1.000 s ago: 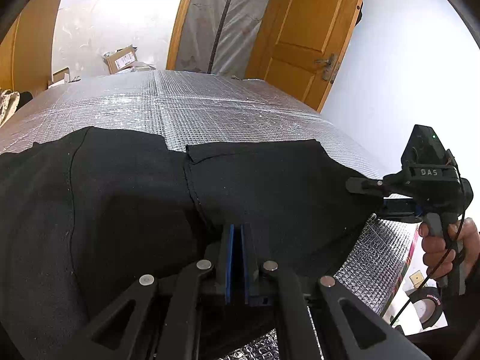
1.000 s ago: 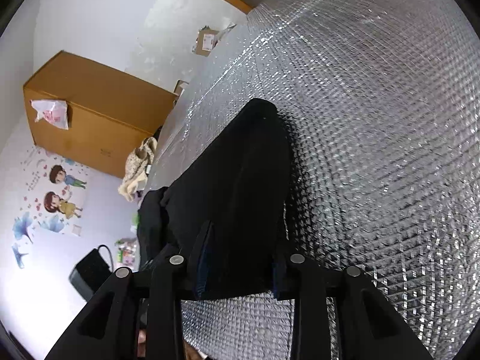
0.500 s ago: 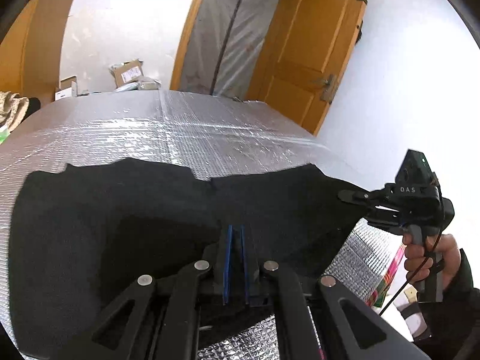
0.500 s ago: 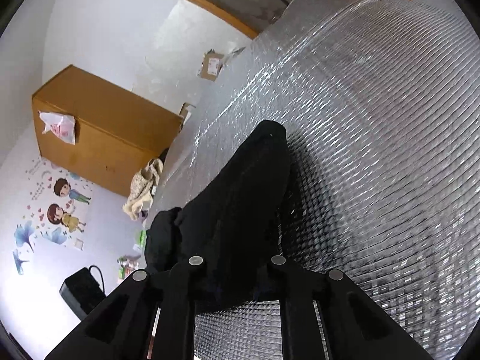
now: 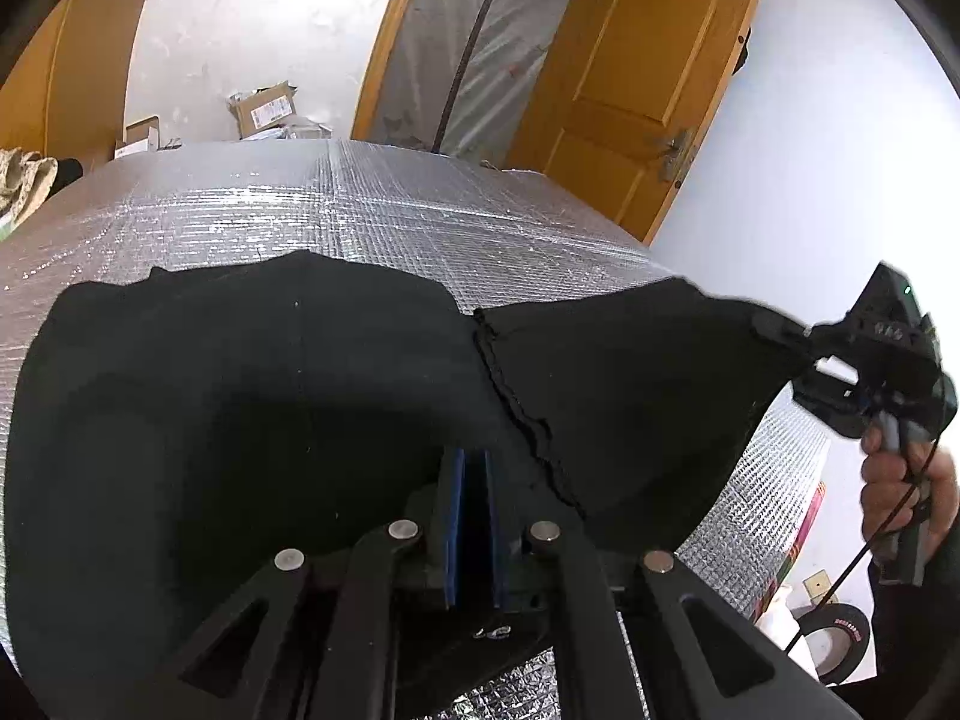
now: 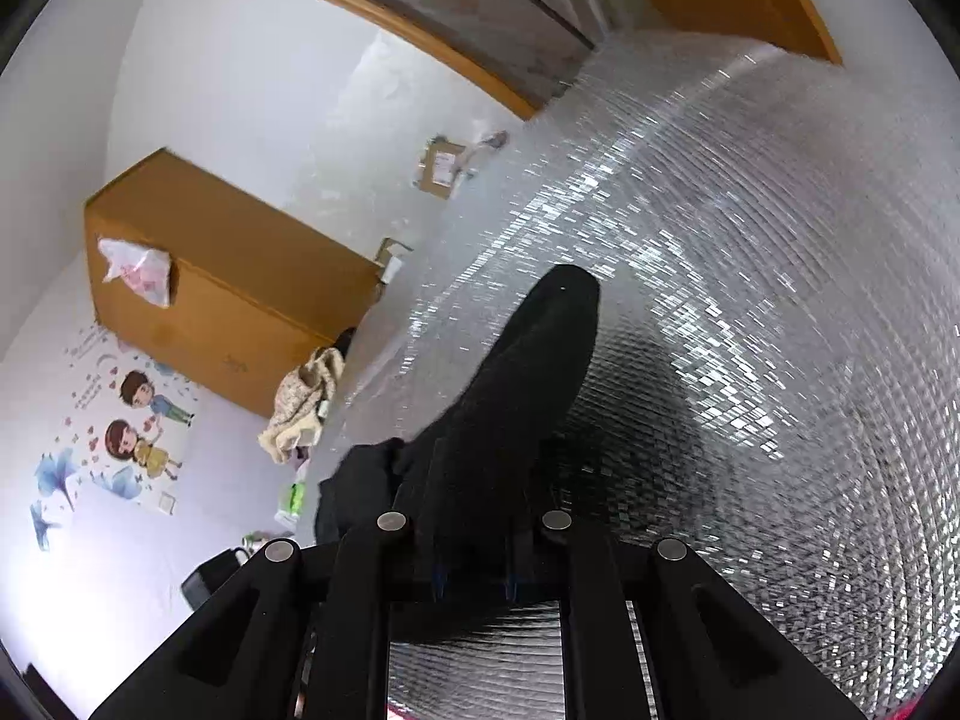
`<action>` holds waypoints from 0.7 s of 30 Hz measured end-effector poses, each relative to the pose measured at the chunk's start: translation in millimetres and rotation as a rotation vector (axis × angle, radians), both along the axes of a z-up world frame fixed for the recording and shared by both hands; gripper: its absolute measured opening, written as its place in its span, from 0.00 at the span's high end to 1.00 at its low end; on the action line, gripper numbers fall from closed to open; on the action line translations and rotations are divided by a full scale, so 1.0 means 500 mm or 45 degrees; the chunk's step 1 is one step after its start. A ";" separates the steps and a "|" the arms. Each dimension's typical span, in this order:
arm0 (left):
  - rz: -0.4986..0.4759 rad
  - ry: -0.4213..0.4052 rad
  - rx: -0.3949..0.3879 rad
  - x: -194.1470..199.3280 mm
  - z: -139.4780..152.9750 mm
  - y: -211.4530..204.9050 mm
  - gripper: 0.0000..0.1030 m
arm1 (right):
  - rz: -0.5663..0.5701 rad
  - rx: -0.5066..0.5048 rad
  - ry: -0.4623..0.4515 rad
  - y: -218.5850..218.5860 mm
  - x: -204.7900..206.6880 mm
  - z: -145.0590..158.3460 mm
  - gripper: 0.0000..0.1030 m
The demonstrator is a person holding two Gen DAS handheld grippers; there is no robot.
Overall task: Fold clothes
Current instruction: 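Lift the sweatshirt end with the right gripper and fold it toward the left gripper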
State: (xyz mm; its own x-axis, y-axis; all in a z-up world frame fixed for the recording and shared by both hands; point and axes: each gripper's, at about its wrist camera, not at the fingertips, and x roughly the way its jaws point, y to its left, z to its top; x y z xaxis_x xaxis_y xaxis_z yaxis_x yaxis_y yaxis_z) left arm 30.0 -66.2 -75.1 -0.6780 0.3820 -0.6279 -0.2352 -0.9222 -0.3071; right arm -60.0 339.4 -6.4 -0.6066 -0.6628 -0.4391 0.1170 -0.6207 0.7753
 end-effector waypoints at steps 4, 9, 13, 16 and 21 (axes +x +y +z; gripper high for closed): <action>0.014 0.013 -0.009 0.008 0.010 0.000 0.94 | 0.038 0.017 0.064 -0.019 0.002 0.036 0.87; 0.032 0.029 -0.019 0.017 0.022 0.000 0.94 | 0.095 0.040 0.141 -0.050 0.005 0.077 0.87; 0.059 0.028 -0.016 0.022 0.022 -0.010 0.94 | 0.146 0.057 0.200 -0.079 0.004 0.110 0.86; 0.078 0.027 -0.011 0.028 0.023 -0.019 0.94 | 0.193 0.073 0.247 -0.107 0.001 0.140 0.86; 0.124 0.044 0.006 0.049 0.026 -0.044 0.94 | 0.288 0.098 0.321 -0.170 -0.006 0.187 0.86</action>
